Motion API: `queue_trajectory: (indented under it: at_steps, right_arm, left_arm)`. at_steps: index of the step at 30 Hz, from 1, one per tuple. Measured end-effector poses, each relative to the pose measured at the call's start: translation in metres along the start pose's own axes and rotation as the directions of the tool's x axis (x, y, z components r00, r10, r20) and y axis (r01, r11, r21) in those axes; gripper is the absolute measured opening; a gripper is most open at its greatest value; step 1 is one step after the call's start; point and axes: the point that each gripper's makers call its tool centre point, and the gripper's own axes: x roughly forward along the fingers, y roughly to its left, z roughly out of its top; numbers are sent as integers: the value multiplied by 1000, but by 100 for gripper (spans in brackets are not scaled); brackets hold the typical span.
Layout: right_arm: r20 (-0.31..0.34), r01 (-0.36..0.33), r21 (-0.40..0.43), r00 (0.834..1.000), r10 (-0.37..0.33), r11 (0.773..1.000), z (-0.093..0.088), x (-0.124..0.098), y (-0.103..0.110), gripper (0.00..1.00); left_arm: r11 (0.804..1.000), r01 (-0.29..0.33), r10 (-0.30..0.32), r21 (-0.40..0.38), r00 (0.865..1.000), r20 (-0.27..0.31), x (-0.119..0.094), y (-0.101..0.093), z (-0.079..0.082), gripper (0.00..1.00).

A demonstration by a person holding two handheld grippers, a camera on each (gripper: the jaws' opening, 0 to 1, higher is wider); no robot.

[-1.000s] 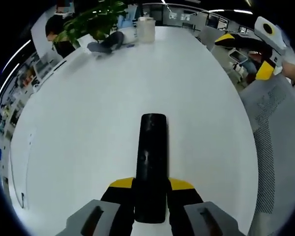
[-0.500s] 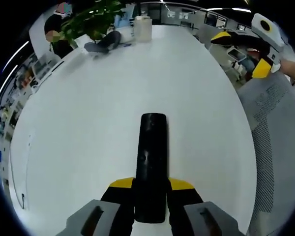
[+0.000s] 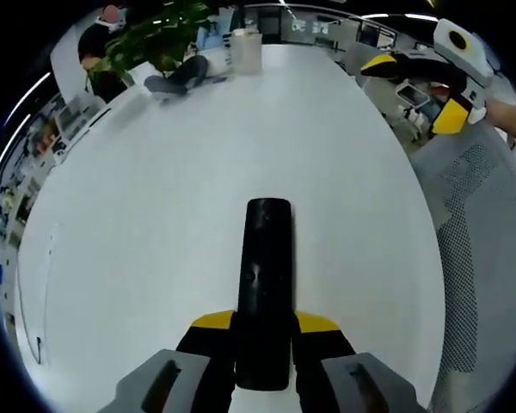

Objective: Press the specified remote control buttons in sequence, fully releasing each button before pressing the next.

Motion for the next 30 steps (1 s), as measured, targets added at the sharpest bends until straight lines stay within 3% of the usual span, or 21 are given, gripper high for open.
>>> queue_trajectory:
  at_steps: [30]
  right_arm:
    - [-15, -21, -14, 1000, 21, 1000, -2, 1, 4, 54]
  left_arm:
    - [999, 23, -22, 47, 999, -25, -2, -20, -3, 24]
